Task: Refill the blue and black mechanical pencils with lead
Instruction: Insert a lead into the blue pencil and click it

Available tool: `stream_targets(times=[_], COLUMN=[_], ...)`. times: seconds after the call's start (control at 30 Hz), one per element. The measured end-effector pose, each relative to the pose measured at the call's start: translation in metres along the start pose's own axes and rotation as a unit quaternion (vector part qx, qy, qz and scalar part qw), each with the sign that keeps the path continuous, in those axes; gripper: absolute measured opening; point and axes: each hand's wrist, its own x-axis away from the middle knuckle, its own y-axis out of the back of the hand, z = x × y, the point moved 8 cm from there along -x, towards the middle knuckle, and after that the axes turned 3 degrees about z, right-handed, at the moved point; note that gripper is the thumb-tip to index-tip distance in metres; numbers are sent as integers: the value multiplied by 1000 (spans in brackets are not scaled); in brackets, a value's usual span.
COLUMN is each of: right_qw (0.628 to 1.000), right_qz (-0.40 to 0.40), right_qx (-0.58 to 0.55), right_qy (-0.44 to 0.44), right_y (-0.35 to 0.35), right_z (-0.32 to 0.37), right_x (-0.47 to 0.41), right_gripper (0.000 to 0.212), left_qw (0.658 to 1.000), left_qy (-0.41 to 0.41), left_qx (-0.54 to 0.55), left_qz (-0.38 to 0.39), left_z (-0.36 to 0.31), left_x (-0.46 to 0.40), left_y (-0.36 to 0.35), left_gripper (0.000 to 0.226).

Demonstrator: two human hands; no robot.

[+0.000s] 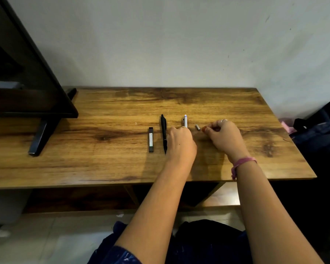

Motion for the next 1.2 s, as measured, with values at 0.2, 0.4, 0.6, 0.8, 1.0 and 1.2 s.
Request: stream_targets(times=[0.2,0.4,0.6,0.8,1.0,1.2], right_qw=[967,895,842,848,859,865], right_qz=[-28,-41,-30,-16,-9,0], right_qx=[-253,-443,-535,-522,-504,-490], right_qy=[11,18,62,87,96,109], right_y=[30,48,64,68,69,71], right_z=[9,23,47,63,63,62], right_x=[11,18,27,34,35,33], right_gripper=[14,7,7,7,8,9], left_qw=[979,946,924,930,929,930], left_qy=[-59,-94,-123,-143,-150,-165], left_qx=[189,301,354,323,320,307], left_qz=[-56,-79,-76,-98,-108,-118], left_z=[-5,-10,-13,-13,-10,-11], left_x=[7,15,21,24,23,24], left_y=[20,37,49,56,59,60], left_gripper=[15,24,22,24,25,25])
